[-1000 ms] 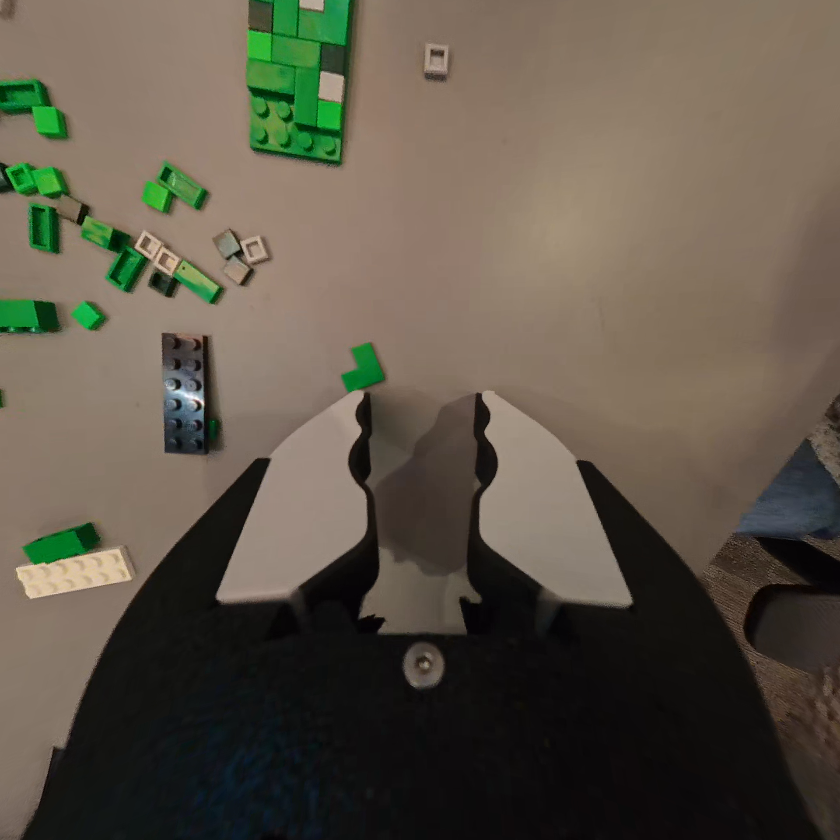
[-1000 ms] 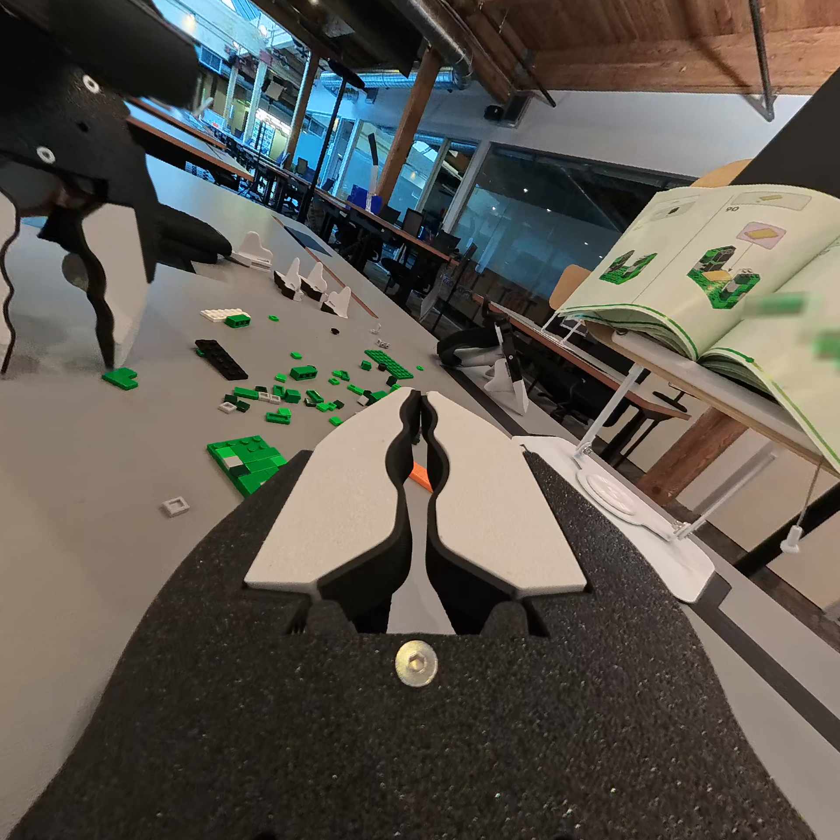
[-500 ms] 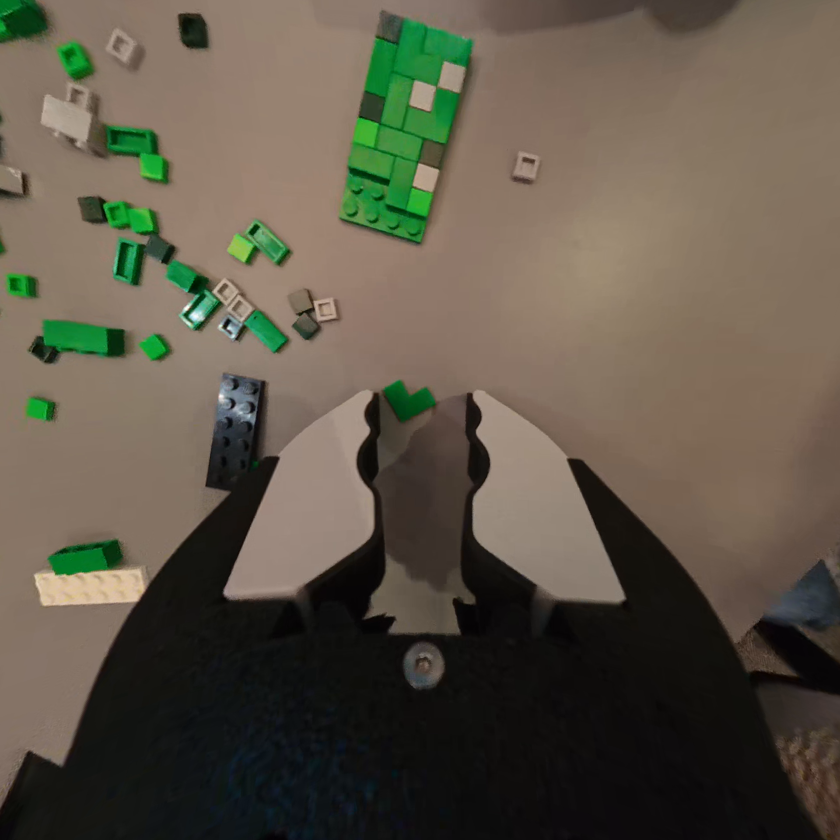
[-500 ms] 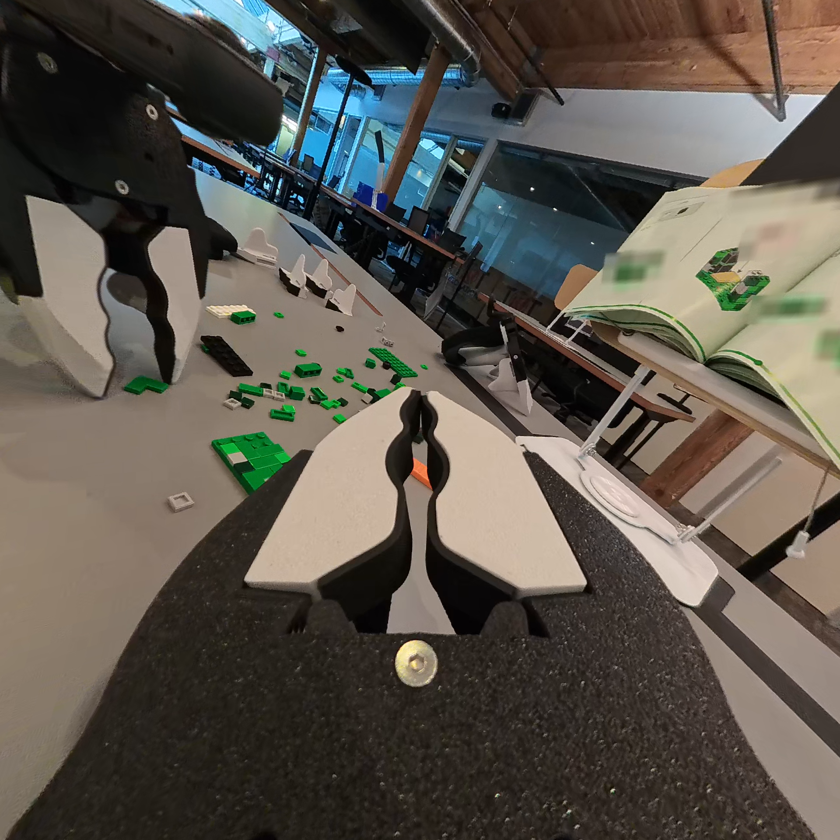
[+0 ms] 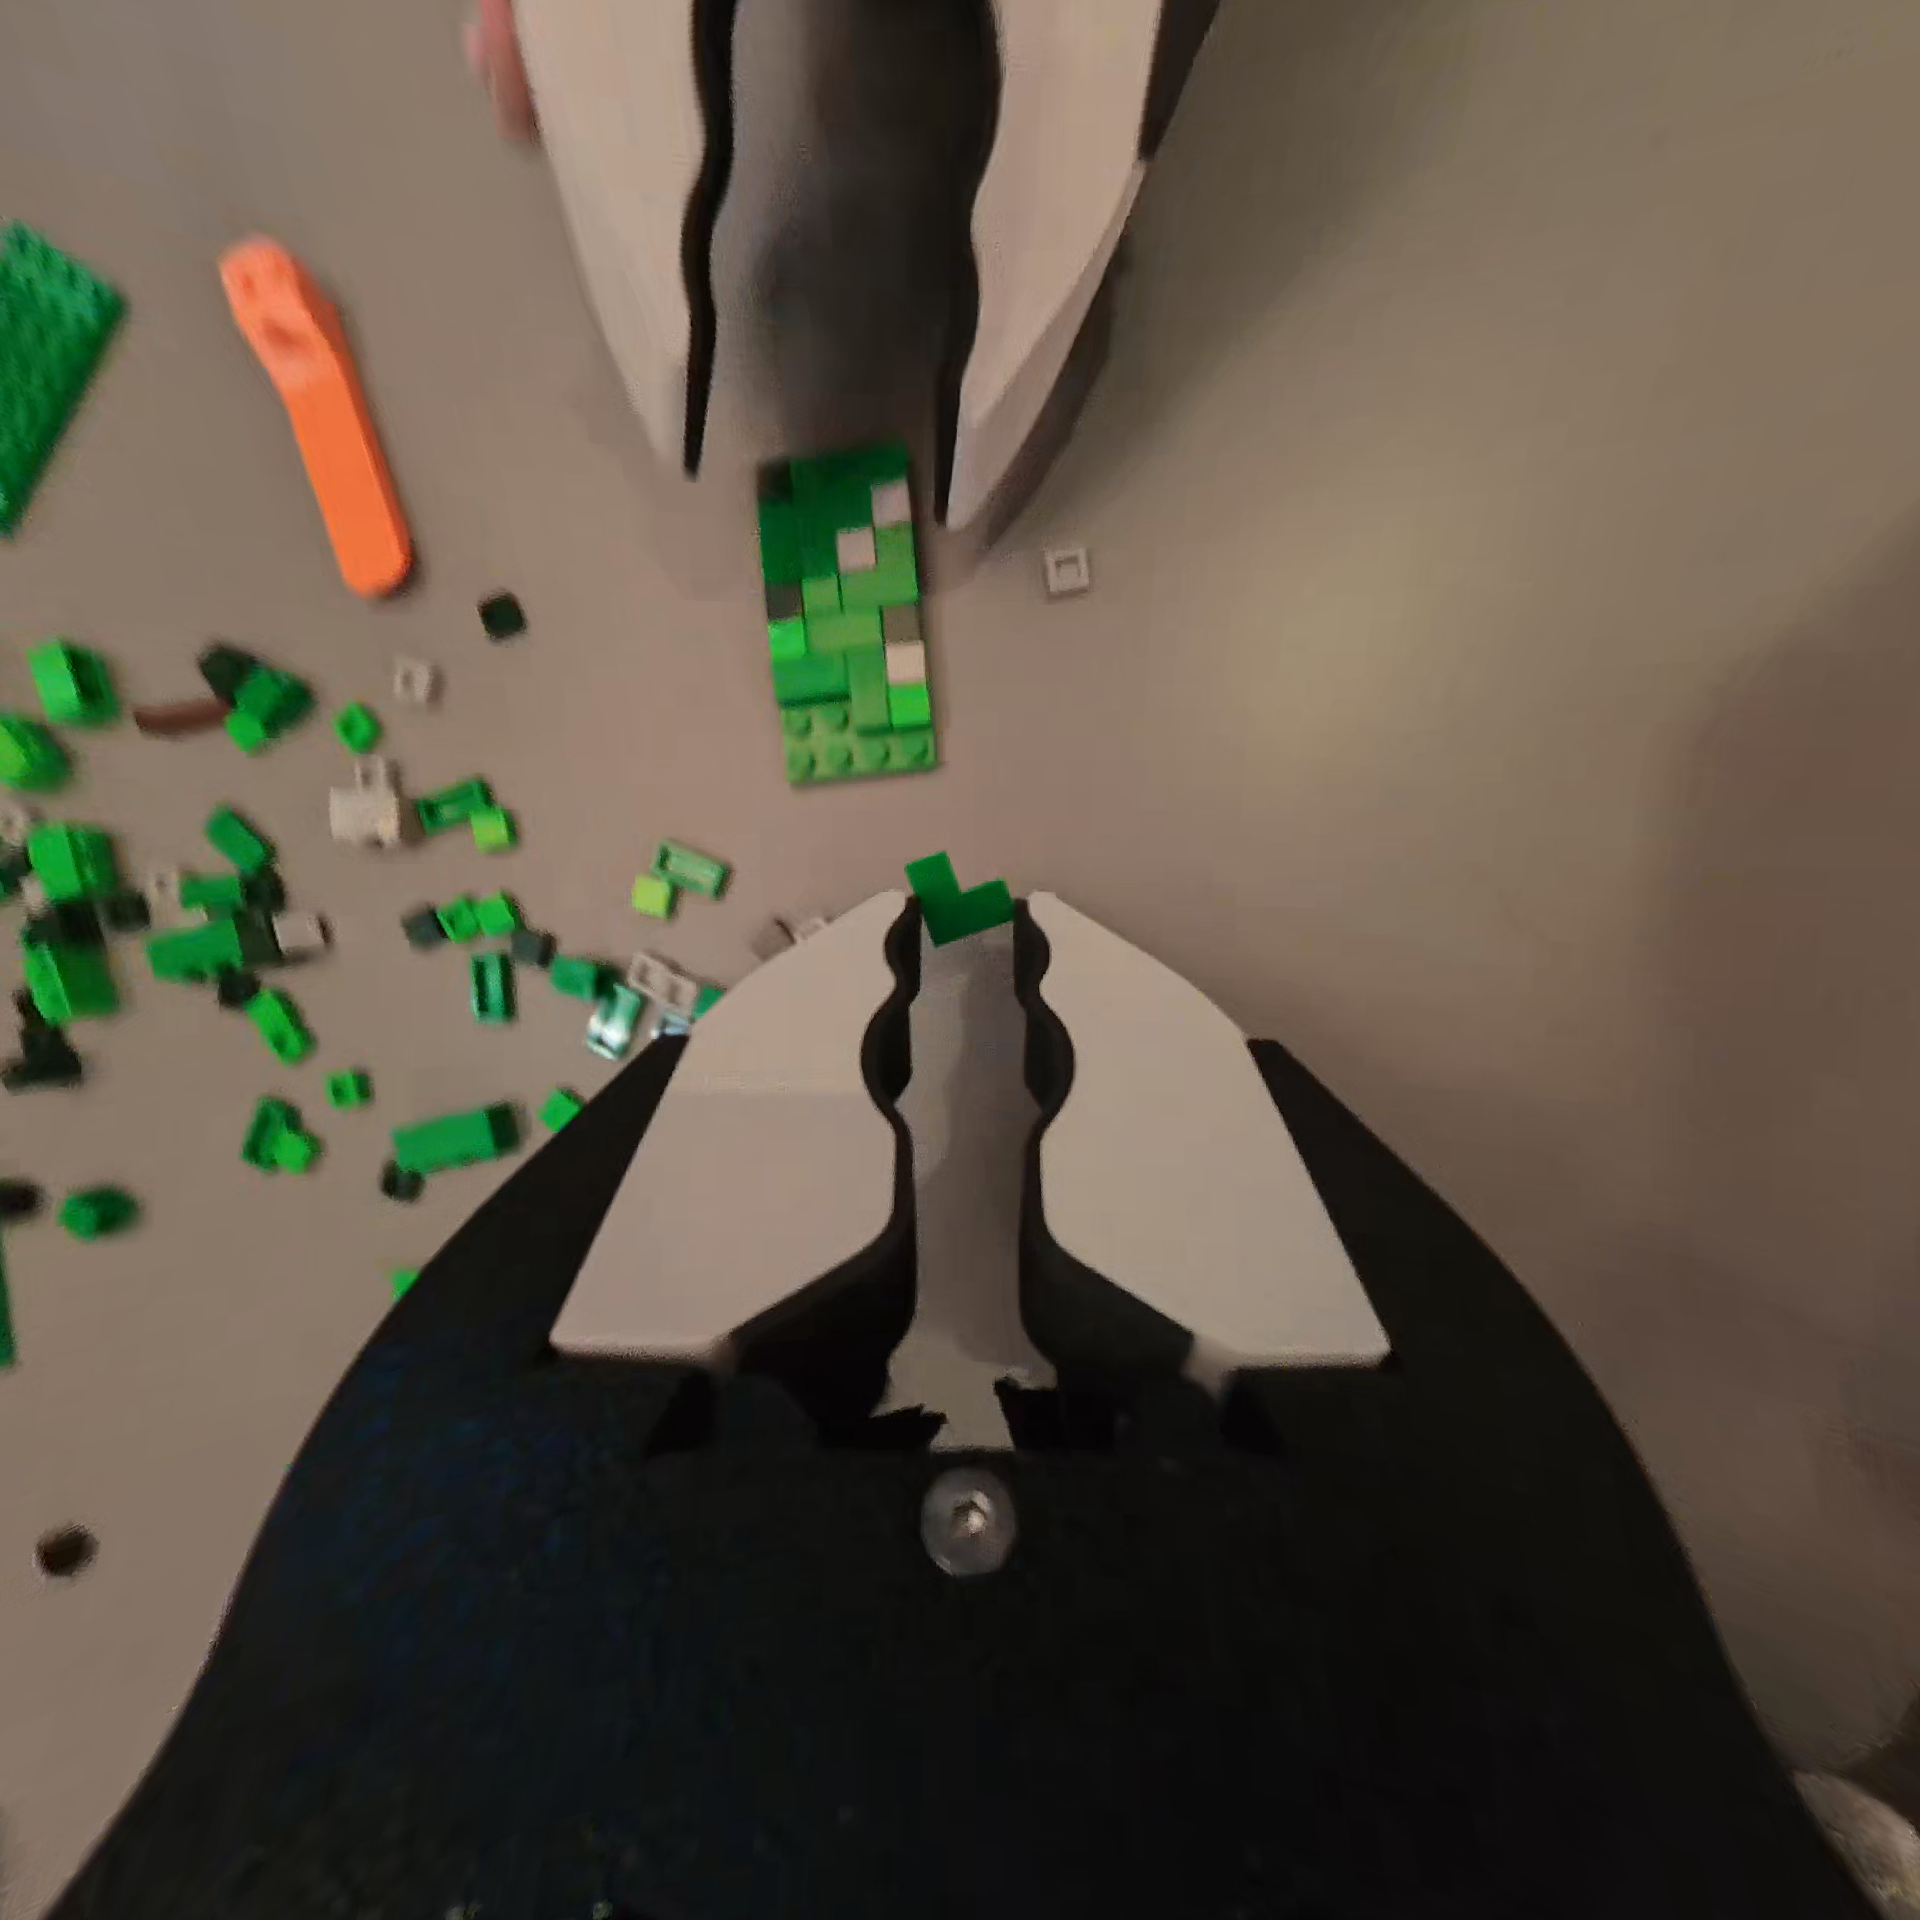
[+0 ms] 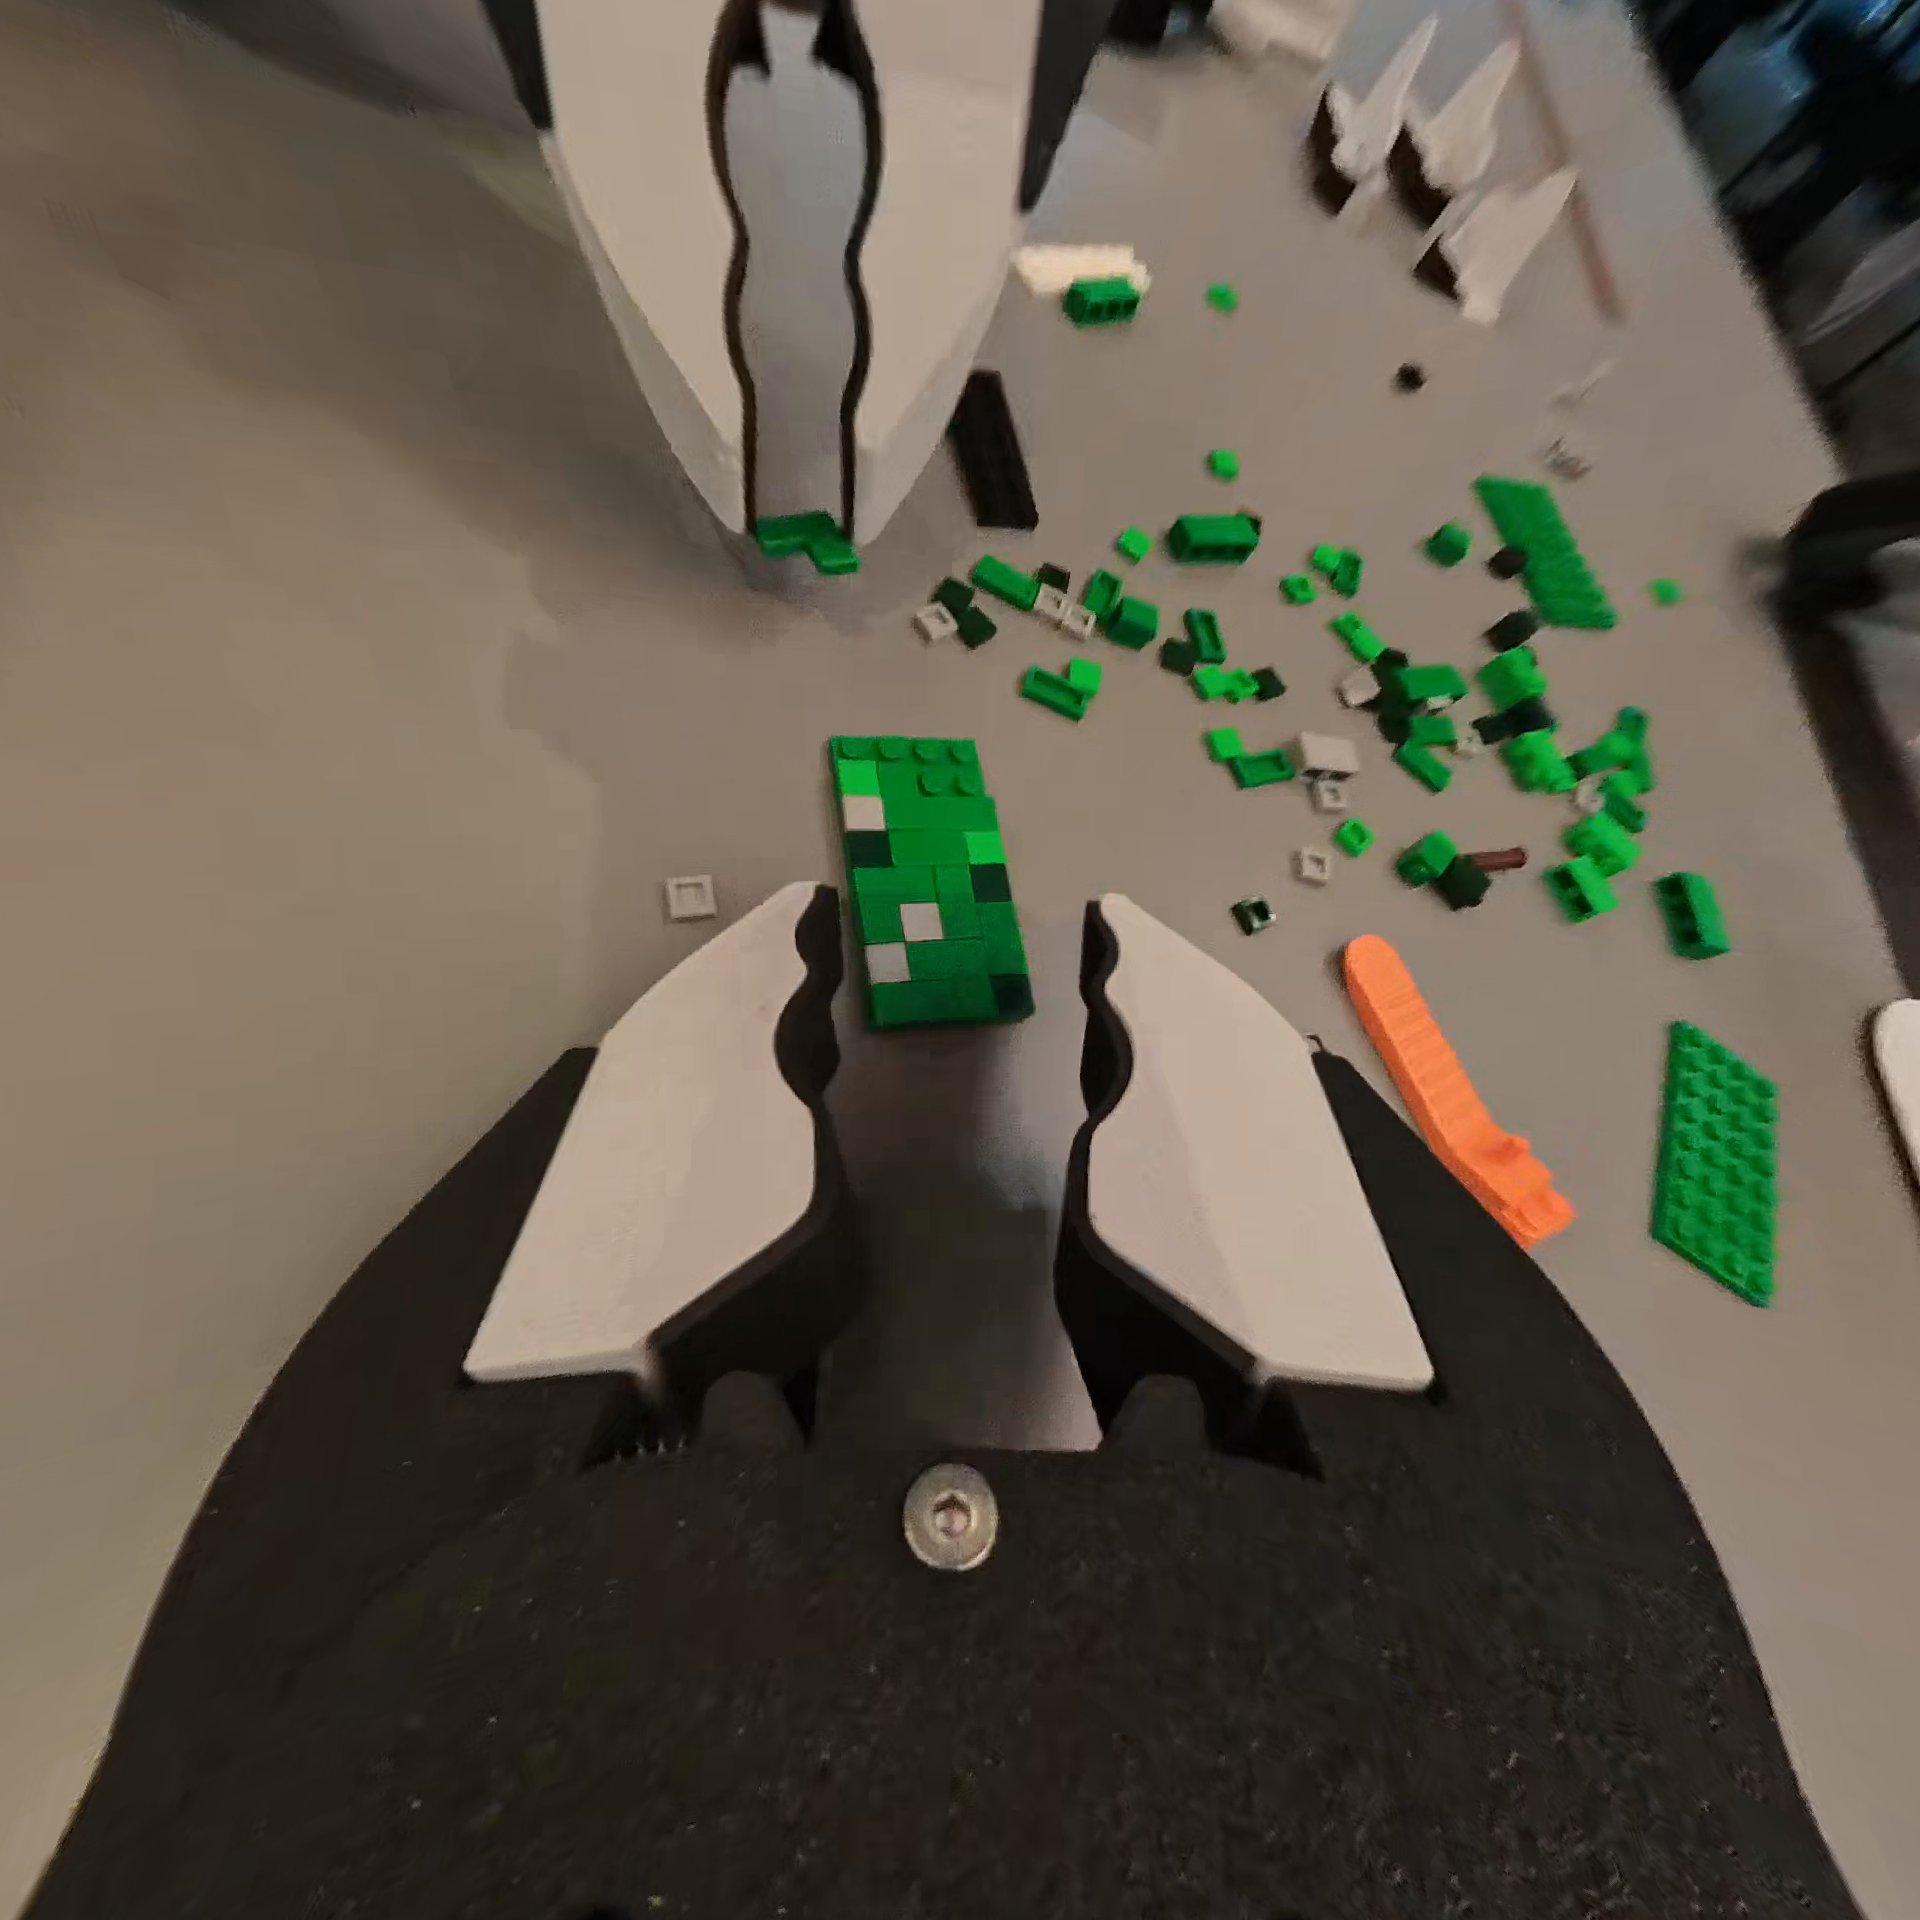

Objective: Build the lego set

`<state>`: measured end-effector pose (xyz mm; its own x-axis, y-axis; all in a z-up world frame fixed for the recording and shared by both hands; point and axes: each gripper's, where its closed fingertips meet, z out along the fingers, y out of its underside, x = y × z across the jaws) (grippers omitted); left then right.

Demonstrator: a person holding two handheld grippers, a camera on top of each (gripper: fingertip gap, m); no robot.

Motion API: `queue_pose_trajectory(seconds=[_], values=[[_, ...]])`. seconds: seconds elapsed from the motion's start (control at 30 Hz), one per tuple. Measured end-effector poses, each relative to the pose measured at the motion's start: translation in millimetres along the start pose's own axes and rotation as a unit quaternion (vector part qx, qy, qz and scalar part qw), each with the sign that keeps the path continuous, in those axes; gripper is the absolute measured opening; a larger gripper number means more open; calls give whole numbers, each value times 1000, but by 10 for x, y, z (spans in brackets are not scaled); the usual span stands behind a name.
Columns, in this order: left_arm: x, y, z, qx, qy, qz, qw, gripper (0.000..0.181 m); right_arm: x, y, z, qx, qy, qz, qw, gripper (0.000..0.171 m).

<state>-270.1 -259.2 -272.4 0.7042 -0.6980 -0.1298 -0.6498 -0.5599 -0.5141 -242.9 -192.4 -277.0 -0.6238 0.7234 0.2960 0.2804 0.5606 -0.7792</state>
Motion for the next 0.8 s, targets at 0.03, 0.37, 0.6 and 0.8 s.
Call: queue_pose_trajectory(seconds=[0.03,0.37,0.6,0.8], values=[[-31,-38,4,3,9,15,1000,16,-7,-3,25,-2,-19,7,1000,44],[-179,-155,270,-9,103,52,993,16,-91,43,98,-29,-122,62,990,33],[-205,-158,346,-30,141,52,988,16,-72,47,103,-29,-120,68,990,29],[-199,-159,353,-56,165,53,983,16,-52,48,107,-27,-116,60,991,36]])
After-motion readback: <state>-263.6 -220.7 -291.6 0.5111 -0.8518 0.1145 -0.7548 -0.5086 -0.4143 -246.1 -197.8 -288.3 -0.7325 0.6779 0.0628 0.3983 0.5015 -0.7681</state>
